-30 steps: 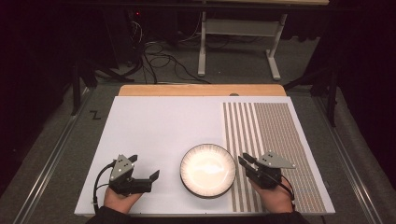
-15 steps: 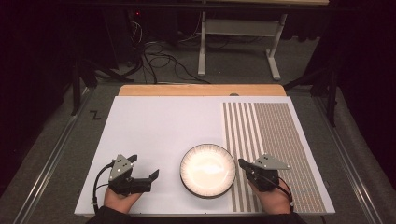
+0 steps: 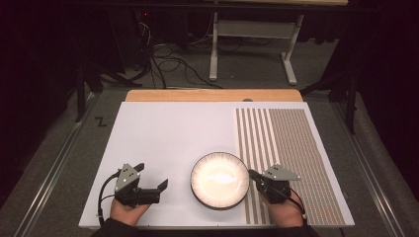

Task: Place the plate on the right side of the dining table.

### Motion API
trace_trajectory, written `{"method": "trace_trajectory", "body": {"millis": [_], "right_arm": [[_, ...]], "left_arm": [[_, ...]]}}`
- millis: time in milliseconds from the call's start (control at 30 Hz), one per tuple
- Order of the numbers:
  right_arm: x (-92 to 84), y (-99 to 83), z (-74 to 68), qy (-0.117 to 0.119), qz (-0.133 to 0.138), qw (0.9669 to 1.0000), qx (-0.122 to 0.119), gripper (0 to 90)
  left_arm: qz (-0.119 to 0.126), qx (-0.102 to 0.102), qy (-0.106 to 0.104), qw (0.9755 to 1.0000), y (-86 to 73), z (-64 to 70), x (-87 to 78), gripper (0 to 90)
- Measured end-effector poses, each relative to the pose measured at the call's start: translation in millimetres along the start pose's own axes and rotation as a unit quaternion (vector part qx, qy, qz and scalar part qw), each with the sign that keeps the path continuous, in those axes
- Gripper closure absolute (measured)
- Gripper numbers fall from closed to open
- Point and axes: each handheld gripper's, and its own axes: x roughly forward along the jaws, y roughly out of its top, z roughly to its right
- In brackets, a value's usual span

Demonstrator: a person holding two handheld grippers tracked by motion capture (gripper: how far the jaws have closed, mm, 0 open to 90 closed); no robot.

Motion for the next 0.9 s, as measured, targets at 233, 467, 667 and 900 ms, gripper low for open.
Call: {"method": "trace_trajectory", "body": {"millis": [233, 467, 667, 900], "right_arm": [[0.2, -0.1, 1.4, 0.0, -0.001, 1.0, 0.0, 90.0], [1.1, -0.4, -0.8, 0.002, -0.003, 1.0, -0.003, 90.0], [0.9, -1.2, -0.2, 0.005, -0.003, 1.0, 0.002, 90.0], [1.7, 2.1, -7.7, 0.0, -0.003, 0.9998, -0.017, 90.0]], "left_arm": [[0.0, 0.002, -0.001, 1.0, 0.2, 0.3, -0.7, 0.6], [0.0, 0.002, -0.002, 1.0, 0.5, 1.6, -0.8, 0.6], [-0.003, -0.005, -0.006, 1.0, 0.0, 1.4, 0.6, 0.6], [-0.005, -0.007, -0.01, 0.9999, 0.1, 1.9, 0.8, 0.6]]}}
